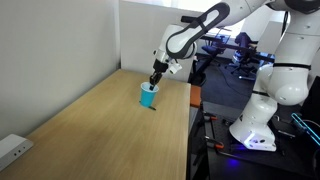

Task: Move the cup to the right

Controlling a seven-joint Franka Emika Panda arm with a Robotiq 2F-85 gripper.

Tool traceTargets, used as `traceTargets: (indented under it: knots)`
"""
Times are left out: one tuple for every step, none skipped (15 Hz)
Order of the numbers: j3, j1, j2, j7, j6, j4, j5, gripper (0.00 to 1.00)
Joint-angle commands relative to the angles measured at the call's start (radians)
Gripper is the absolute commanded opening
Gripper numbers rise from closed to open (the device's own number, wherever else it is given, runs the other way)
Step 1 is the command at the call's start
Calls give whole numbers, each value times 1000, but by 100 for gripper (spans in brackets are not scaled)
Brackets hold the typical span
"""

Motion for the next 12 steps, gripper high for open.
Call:
traceTargets:
  knots:
    - [-29,-17,-47,72,-24,-40,4,1]
    - [-37,-21,-48,93,-24,-43,-2,1]
    - [-48,-24,-47,120,-20,-46,-11,1]
    - [-57,-27,-46,154,-17,-48,-24,1]
    - [-69,-29,-42,201,-11,-50,-47,1]
    - [-79,-31,-40,231,-10,-50,-60,1]
    - [-91,-34,-37,276,-9,-50,-84,1]
    - [-104,-36,-41,320,-17,-50,-114,1]
    - [-117,-40,-39,364,-19,-48,-143,1]
    - [-129,-46,-37,397,-20,-47,-167,1]
    - [-140,-51,-36,430,-23,-44,-189,1]
    - [-151,-58,-34,449,-28,-40,-204,1]
